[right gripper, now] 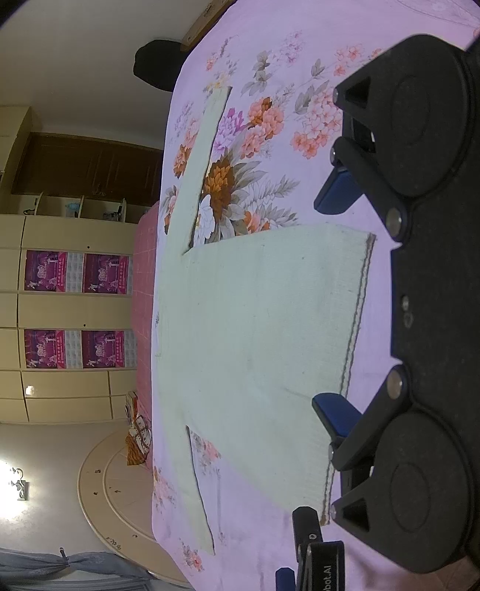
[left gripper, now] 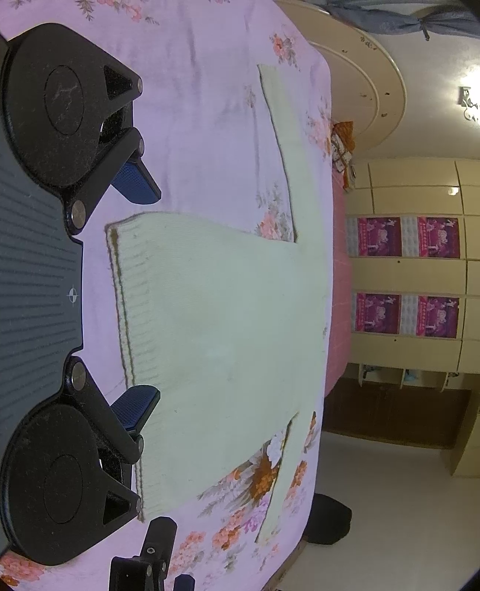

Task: Fold small clothes

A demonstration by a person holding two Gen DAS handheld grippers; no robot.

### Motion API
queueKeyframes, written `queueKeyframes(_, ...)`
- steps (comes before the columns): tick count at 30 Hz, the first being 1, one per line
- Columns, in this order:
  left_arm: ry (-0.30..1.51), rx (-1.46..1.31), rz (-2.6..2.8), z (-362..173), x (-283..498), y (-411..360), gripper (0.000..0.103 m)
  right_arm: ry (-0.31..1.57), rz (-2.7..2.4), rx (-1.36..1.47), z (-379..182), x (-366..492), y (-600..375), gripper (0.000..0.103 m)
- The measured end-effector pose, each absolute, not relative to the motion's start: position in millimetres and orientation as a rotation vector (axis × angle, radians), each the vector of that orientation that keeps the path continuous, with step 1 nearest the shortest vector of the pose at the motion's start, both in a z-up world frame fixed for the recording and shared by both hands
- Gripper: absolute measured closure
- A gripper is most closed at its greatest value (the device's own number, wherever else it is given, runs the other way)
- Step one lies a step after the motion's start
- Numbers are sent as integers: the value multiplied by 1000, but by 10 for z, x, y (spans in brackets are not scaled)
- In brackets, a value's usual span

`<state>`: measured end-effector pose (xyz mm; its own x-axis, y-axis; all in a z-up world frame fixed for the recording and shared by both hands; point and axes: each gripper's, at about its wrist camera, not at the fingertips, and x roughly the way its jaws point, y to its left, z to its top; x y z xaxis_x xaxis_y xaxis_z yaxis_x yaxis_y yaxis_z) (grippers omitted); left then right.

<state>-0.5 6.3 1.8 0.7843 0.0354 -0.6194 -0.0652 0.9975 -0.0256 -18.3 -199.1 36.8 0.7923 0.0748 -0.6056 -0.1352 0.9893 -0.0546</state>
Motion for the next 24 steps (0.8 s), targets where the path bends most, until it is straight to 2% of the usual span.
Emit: queueKeyframes(24, 668, -48, 59, 8, 5, 55, 0, 646, 115, -93, 366, -185, -1988, 1)
